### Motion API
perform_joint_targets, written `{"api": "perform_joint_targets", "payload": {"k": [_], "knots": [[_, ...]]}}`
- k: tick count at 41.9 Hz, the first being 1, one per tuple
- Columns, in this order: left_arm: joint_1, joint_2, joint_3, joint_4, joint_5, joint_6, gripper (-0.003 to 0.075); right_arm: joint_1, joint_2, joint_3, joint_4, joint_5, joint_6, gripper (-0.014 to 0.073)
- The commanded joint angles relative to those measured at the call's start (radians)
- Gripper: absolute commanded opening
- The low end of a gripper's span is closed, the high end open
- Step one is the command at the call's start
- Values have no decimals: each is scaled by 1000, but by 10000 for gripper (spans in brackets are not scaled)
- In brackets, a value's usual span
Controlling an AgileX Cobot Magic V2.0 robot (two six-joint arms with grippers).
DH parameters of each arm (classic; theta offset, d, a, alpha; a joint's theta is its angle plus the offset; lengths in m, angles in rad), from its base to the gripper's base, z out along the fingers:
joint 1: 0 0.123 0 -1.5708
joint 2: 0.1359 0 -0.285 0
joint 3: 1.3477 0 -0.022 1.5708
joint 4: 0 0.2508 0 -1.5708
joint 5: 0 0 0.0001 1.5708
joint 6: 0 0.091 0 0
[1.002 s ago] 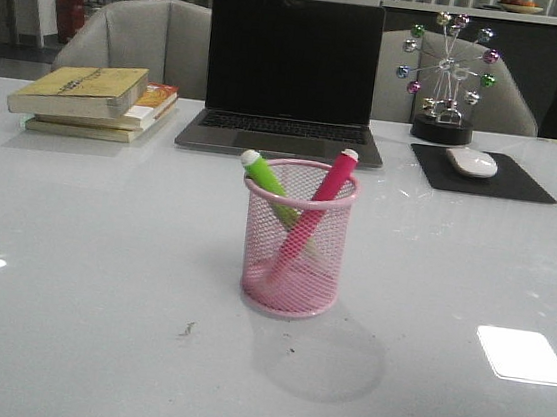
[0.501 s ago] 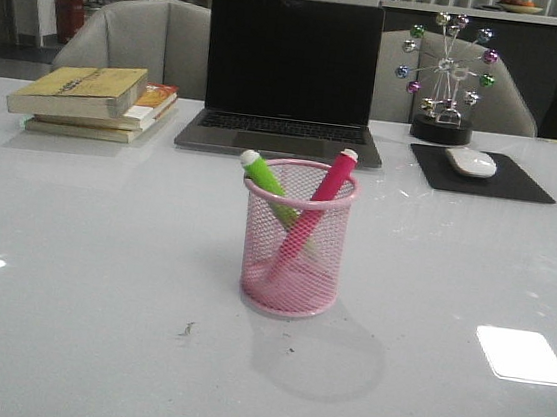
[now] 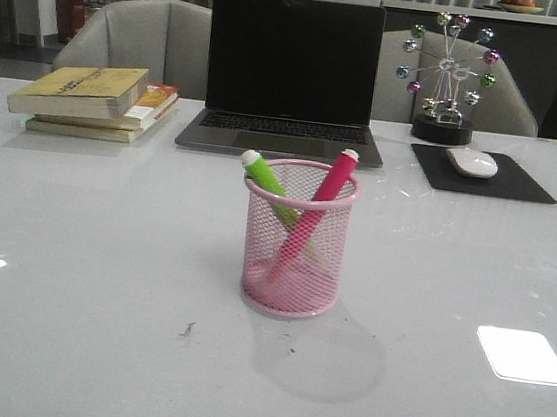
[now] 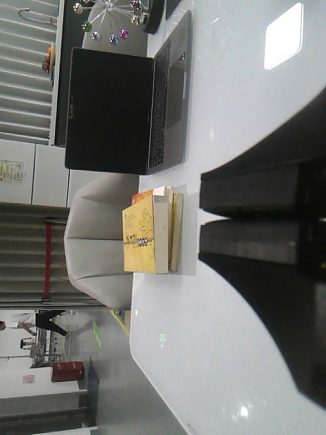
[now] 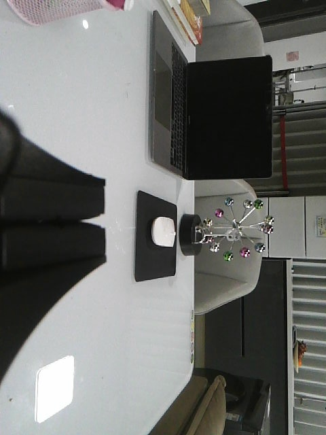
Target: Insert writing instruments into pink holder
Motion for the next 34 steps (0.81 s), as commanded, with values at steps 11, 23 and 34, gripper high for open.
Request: {"api": "perform_joint_targets", "payload": {"k": [11, 23, 34], "knots": [[-5, -17, -1, -9, -92, -6, 93, -7, -21, -13, 5, -105, -5, 58], [-5, -17, -1, -9, -92, -6, 93, -8, -21, -13, 5, -102, -26, 58], [-5, -17, -1, -9, -92, -6, 93, -8, -21, -13, 5, -102, -26, 58]]}}
